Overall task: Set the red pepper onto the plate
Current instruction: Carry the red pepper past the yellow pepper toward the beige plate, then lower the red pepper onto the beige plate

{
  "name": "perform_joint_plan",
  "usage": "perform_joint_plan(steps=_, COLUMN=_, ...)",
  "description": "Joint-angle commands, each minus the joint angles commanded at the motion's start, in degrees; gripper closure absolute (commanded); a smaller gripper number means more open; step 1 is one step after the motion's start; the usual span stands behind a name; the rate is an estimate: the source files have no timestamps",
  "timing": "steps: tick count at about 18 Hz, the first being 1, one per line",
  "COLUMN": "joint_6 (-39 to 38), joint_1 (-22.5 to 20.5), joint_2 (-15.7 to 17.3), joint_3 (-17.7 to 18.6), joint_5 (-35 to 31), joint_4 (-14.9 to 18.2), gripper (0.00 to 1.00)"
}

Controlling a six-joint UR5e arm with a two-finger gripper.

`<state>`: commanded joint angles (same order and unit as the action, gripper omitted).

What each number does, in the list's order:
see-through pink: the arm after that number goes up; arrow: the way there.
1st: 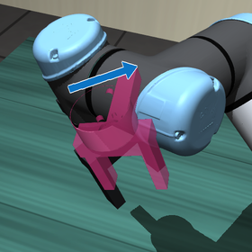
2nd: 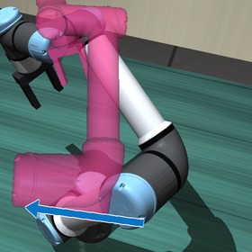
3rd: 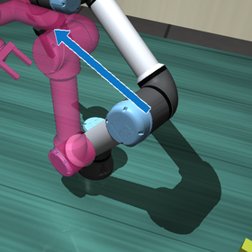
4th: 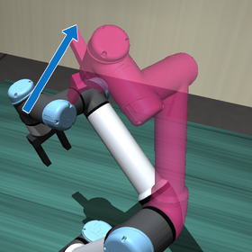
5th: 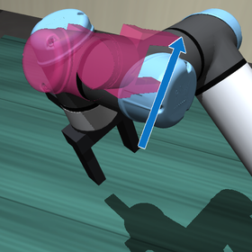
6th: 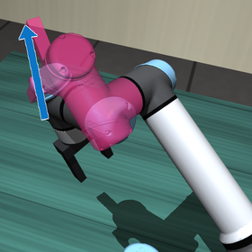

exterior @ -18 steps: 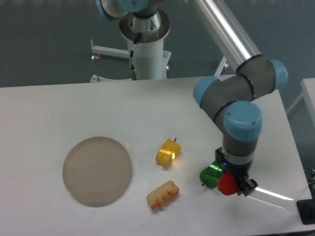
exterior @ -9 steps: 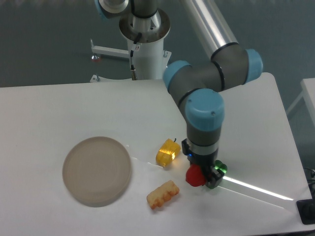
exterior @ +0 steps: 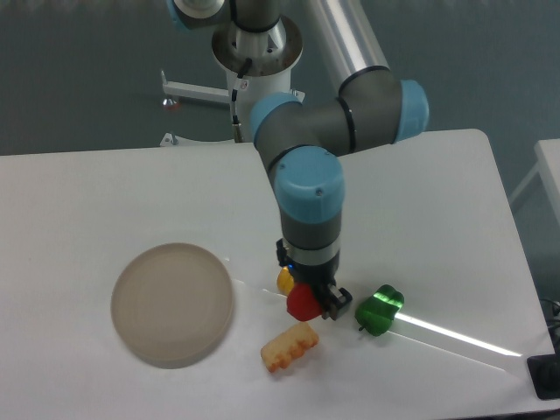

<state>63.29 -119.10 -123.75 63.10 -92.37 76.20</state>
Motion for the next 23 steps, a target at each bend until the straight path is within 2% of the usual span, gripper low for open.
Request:
perform_joint_plan(steps=7, joint_6=-8.3, joint_1=4.7, joint_2=1.8, joint_3=6.1, joint_5=-0.2, joint_4=-0.3, gripper=0.36)
perform_joint_plan(steps=12, joint_6=-17.4, joint_1=9.0, joint_2=1.4, joint_3=7.5, joint_5=-0.2, joint_4=-0.4, gripper=0.36)
perform_joint_plan(steps=16, joint_6=-17.6, joint_1=12.1, joint_2=-0.2, joint_3=7.4, joint_5=-0.3, joint_4=-0.5, gripper=0.36)
perform_joint_plan(steps=23, joint_6=-17.7, joint_1=14.2, joint_2=-2.4, joint_3=7.3, joint_5=-0.1, joint_4=-0.4, gripper=0.36)
